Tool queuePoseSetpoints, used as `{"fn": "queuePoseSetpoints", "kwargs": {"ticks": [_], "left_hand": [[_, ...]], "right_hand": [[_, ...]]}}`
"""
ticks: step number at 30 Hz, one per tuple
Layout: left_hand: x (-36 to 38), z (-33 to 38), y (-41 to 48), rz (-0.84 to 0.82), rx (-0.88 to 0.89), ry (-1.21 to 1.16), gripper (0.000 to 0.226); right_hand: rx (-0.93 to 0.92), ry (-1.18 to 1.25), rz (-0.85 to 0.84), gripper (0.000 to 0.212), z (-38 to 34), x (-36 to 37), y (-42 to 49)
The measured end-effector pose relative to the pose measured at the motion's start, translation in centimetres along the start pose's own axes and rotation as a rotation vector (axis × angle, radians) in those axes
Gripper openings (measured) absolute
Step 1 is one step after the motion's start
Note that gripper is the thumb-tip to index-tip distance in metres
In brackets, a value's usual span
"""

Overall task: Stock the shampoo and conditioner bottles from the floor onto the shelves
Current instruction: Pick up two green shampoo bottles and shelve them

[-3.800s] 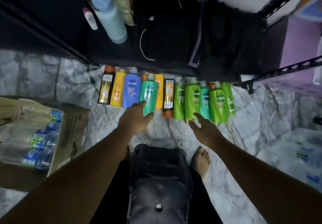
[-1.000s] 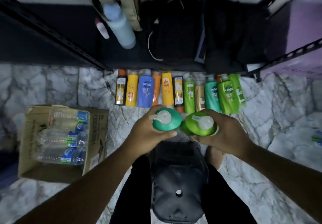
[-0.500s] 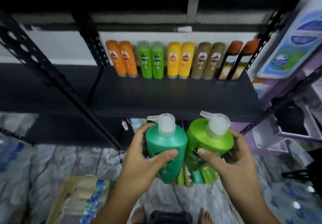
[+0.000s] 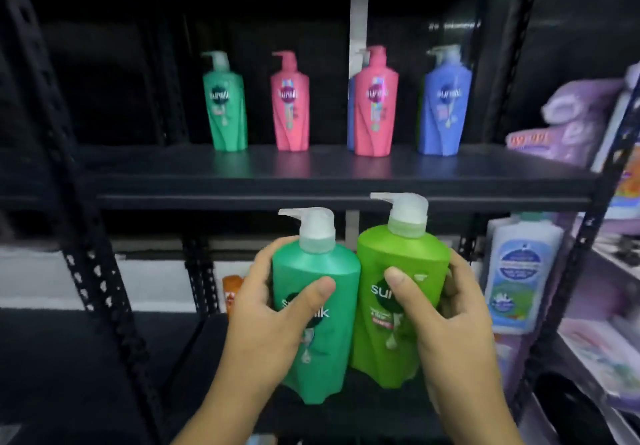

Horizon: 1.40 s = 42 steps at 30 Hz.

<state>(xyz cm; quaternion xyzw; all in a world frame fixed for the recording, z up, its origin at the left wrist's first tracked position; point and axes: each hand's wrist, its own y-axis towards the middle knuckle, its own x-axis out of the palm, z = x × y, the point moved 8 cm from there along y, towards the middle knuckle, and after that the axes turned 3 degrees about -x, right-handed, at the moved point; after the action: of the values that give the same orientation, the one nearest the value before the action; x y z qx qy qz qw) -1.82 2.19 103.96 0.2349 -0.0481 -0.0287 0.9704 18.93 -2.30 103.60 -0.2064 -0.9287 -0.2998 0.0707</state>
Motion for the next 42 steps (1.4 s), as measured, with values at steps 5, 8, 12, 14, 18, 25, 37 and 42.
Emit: {"fn": "queuePoseSetpoints", "kwargs": {"ticks": [5,8,12,14,18,25,37,42], "left_hand": [[-0.3,6.4,5.3,0.073,0.152,-0.009,0.048],[-0.6,9.6,8.5,0.103,0.198,-0.009,0.05],[-0.9,12.2,13.0,0.128,0.231,-0.018,0.048],[-1.0,12.7,15.2,0.154,0.249,-0.02,0.05],[-1.1,13.3,18.9,0.202,0.263,0.013,0.05],[-1.0,12.2,23.0,0.236,0.226,0.074,0.056],[0.9,8.3,25.9,0.072,0.275,0.199,0.067],[3.9,5.7,27.1,-0.082,0.271,0.219,0.073]], "right_hand": [[-0.059,0.048,-0.066,0.041,-4.4,3.4,5.4],[-0.067,0.066,-0.137,0.044,-6.8,5.5,9.1],[-0.089,0.083,-0.185,0.037,-8.8,8.2,13.6],[-0.104,0.091,-0.187,0.031,-9.2,9.3,15.5],[-0.109,0.08,-0.191,0.029,-8.8,11.4,19.0],[-0.095,0.047,-0.201,0.03,-6.0,12.9,23.2],[-0.101,-0.271,-0.421,0.088,-1.0,11.5,24.4],[-0.055,-0.286,-0.388,0.081,-0.6,8.3,25.9]]}}
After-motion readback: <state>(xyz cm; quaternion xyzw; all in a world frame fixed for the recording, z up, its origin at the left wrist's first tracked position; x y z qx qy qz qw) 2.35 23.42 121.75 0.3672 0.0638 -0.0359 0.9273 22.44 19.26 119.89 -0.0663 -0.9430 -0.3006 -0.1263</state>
